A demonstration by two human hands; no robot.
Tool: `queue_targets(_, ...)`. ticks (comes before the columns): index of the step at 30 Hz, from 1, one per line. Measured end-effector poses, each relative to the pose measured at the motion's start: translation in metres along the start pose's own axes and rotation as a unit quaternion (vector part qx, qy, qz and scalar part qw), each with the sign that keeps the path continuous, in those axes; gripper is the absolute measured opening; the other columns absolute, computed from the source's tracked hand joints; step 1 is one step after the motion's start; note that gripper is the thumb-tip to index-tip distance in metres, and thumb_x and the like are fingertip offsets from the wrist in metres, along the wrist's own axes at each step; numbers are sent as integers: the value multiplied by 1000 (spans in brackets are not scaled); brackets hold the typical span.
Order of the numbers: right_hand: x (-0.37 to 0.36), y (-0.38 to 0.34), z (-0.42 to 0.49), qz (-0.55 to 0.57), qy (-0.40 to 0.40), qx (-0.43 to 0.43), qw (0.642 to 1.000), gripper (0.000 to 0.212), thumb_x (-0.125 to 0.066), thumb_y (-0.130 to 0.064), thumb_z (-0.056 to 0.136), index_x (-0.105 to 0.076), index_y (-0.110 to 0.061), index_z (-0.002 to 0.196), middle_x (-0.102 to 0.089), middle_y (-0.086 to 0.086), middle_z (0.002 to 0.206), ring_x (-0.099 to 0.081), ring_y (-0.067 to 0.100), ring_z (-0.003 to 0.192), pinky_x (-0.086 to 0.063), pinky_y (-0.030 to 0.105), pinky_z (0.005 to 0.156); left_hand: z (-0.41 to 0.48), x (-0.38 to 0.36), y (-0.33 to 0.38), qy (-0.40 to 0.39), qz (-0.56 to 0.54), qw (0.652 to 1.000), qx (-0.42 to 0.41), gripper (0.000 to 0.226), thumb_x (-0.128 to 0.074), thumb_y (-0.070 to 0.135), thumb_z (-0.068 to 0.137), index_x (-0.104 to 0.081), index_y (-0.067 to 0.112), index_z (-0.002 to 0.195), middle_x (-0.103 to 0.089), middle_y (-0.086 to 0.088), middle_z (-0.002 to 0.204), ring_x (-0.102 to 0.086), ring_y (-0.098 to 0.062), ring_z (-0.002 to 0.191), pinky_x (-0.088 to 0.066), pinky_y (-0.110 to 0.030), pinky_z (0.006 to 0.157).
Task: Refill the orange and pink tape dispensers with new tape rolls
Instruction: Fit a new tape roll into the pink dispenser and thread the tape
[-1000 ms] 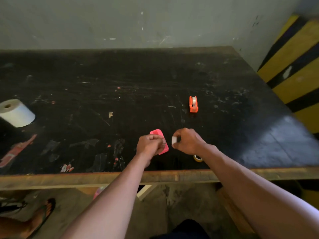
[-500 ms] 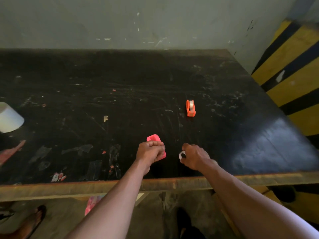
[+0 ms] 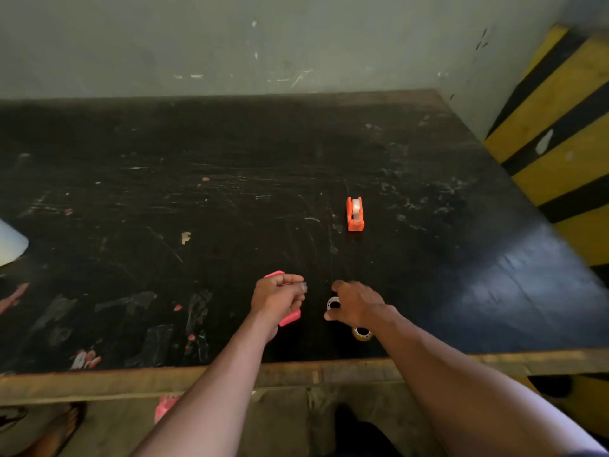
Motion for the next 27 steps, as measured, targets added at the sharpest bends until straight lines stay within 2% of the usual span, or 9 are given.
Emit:
queue_targets(4, 10, 13, -3, 33, 16, -11, 999, 49, -58, -43, 94, -48, -18, 136, -60, 10, 126, -60, 27, 112, -52, 43, 93, 2, -5, 3, -4, 14, 1000, -9, 18, -72, 4, 93, -74, 14, 108, -77, -9, 103, -72, -17, 94, -61, -30, 82)
queue_targets(8, 22, 42, -18, 28, 40, -44, 998, 33, -53, -29, 98, -55, -19, 130, -62, 10, 124, -61, 27, 111, -52, 42, 93, 3, -17, 3, -18, 10, 1000, -18, 18, -71, 3, 93, -75, 10, 109, -77, -10, 102, -73, -17, 90, -58, -25, 73)
queue_targets(11, 19, 67, -37, 23, 42, -72, 996, 31, -56, -19, 96, -58, -18, 127, -63, 9, 121, -63, 26, 106, -54, 37, 87, -1, -32, 0, -42, 7, 999, -17, 16, -70, 1, 94, -74, 11, 105, -77, -11, 101, -72, -18, 91, -58, -25, 72)
queue_targets(15, 3, 95, -60, 42, 63, -107, 991, 34, -56, -11, 92, -62, -20, 125, -64, 8, 121, -63, 26, 109, -54, 38, 89, -6, -58, -10, -77, 29, 997, -14, 17, -70, 3, 94, -74, 8, 110, -76, -9, 99, -72, -17, 91, -59, -27, 78)
queue_targets(19, -14, 108, -72, 56, 80, -117, 988, 25, -57, -13, 93, -65, -25, 114, -65, 4, 116, -64, 22, 103, -55, 36, 85, -13, -80, -18, -104, 53, 993, 0, 16, -69, 3, 95, -74, 8, 109, -75, -8, 99, -70, -15, 88, -59, -25, 76)
queue_targets(21, -16, 111, -75, 62, 93, -120, 986, 20, -55, -15, 95, -67, -24, 108, -66, 3, 111, -64, 21, 99, -55, 36, 84, -16, -85, -19, -109, 64, 992, 4, 14, -70, 4, 95, -74, 12, 104, -75, -8, 102, -70, -14, 88, -58, -23, 73)
queue_targets(24, -20, 114, -75, 69, 111, -119, 984, 17, -54, -18, 96, -67, -21, 107, -64, 4, 110, -62, 21, 98, -55, 36, 84, -16, -89, -21, -117, 73, 990, 7, 16, -70, 4, 94, -75, 10, 109, -75, -7, 98, -70, -13, 87, -58, -24, 74)
queue_targets(27, -20, 111, -72, 71, 121, -115, 983, 17, -53, -14, 96, -67, -17, 105, -64, 5, 107, -63, 21, 97, -55, 38, 84, -16, -88, -20, -118, 71, 990, 12, 14, -70, 3, 94, -75, 13, 103, -75, -8, 101, -70, -13, 87, -58, -23, 73)
Point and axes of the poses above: each hand's wrist, its own z-axis towards the middle knuckle, its own x-axis out of the back of the hand, y = z × x, the point moved 7 cm from there along z, towards the middle knuckle
